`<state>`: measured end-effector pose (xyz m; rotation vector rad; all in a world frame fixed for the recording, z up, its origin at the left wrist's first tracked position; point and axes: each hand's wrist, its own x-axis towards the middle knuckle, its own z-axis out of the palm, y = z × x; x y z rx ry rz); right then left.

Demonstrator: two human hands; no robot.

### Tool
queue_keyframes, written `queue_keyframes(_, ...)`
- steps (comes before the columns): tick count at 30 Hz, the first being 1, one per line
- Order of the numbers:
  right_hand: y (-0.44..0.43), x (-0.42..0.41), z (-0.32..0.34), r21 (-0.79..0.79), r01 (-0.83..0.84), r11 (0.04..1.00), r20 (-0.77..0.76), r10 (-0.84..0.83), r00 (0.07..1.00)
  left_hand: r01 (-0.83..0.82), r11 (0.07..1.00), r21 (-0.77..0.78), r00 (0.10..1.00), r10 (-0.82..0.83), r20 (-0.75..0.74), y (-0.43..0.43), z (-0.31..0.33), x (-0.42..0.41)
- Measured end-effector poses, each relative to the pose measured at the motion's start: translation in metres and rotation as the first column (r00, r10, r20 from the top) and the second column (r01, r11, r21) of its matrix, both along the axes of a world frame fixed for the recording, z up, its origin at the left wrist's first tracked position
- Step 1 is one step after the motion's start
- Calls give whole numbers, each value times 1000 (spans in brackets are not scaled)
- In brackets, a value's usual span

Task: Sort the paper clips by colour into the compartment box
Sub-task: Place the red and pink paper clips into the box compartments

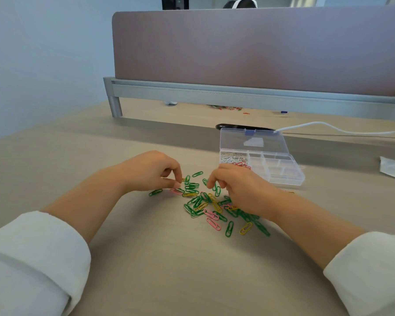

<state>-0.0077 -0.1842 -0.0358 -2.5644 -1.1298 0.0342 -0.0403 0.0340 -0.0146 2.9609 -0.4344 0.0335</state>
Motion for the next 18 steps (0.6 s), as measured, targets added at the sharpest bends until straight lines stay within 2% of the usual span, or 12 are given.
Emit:
queue_keyframes(5,-1,-8,6,-11,24,1000,-5,-24,1000,-13,1000,19,997,15,-77,-1,2,-3)
queue_keyframes(9,-2,-10,8,-107,-18,994,67,25,997,-13,999,47,995,18,-99,-4,-1,0)
queue_keyframes(12,-5,-5,7,-88,33,996,29,-30,999,-17,999,45,993,22,-112,-4,-3,0)
queue_keyframes(15,-7,-2,6,-54,47,997,57,-44,997,-24,998,55,995,29,-100,-4,-4,0)
queue_keyframes(18,-8,-1,4,-46,61,997,77,-58,995,-37,999,30,999,37,-9,-2,-3,0)
